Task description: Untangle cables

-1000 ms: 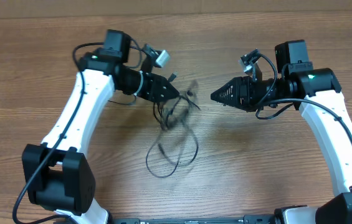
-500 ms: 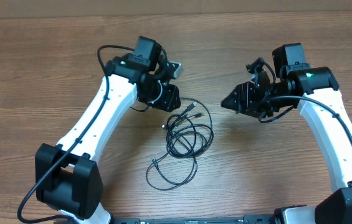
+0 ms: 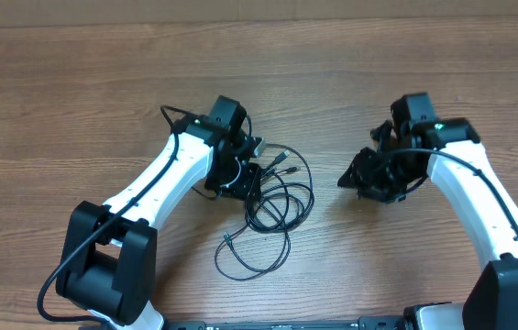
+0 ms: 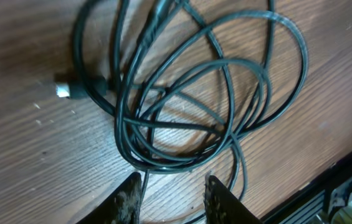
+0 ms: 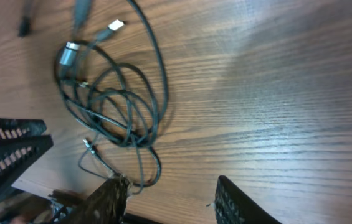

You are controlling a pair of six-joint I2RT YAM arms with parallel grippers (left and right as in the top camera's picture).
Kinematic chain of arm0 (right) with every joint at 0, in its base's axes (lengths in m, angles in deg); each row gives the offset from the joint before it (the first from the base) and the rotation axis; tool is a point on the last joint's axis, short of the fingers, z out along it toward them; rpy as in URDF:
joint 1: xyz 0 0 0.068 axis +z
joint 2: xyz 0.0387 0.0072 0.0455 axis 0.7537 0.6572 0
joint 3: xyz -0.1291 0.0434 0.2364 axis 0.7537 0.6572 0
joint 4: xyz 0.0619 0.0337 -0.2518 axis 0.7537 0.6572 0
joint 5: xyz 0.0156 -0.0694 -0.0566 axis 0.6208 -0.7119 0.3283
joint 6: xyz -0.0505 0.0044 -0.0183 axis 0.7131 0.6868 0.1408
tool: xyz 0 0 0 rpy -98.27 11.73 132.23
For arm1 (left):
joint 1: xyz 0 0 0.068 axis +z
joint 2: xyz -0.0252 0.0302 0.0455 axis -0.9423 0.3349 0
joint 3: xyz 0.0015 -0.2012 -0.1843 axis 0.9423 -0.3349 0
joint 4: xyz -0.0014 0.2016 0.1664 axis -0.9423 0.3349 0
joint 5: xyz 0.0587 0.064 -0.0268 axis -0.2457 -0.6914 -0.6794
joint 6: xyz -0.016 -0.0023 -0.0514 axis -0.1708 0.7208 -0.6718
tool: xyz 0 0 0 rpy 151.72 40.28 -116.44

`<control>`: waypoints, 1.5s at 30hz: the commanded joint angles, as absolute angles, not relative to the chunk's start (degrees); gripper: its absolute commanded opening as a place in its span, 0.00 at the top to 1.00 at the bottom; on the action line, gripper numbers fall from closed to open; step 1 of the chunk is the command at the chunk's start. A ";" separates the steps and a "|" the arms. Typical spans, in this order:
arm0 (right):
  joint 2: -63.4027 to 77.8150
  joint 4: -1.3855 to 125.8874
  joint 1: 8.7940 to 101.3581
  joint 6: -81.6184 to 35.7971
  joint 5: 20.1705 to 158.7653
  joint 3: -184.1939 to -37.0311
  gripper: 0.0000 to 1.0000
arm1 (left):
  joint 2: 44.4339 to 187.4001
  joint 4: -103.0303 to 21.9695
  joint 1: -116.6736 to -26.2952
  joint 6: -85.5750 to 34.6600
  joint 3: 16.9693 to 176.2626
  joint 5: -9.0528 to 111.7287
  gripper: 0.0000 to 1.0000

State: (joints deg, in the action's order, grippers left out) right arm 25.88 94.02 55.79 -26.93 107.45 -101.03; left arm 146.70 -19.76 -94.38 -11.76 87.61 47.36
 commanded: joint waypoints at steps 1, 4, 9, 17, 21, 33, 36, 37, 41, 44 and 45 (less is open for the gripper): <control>25.99 90.57 57.01 -28.59 111.12 -96.09 0.57 | 146.18 -21.44 -96.06 -10.61 85.23 50.77 0.66; 25.99 87.42 58.65 -29.49 112.71 -93.09 0.57 | 146.18 -22.73 -97.55 -9.95 84.66 50.51 0.68; 25.99 82.72 63.06 -33.84 112.08 -90.01 0.57 | 146.20 -25.35 -100.02 -9.51 84.18 50.05 0.73; 25.99 74.39 69.23 -48.66 105.54 -86.71 0.57 | 146.20 -28.76 -102.53 -9.60 81.73 50.11 0.81; 25.99 73.65 69.49 -49.73 104.73 -86.56 0.64 | 146.20 -30.47 -102.86 -9.60 79.70 50.11 0.79; 25.99 66.52 69.49 -51.26 106.16 -81.93 0.67 | 146.20 -34.60 -103.47 -9.60 76.73 50.16 0.74; 25.99 65.52 69.49 -51.26 107.01 -81.77 0.68 | 146.20 -35.27 -104.13 -9.82 76.73 50.14 0.73; 25.99 65.52 69.49 -51.24 106.99 -81.77 0.68 | 146.20 -35.14 -104.32 -9.80 76.73 50.14 0.73; 25.99 65.67 69.49 -51.24 106.96 -81.73 0.68 | 146.20 -34.60 -105.35 -9.80 76.73 49.90 0.73; 25.99 65.65 69.49 -51.24 106.96 -81.73 0.68 | 146.22 -34.55 -105.46 -11.20 76.73 47.56 0.74; 25.99 65.67 69.49 -51.24 106.96 -81.73 0.68 | 146.27 -34.53 -105.46 -11.74 76.70 47.08 0.73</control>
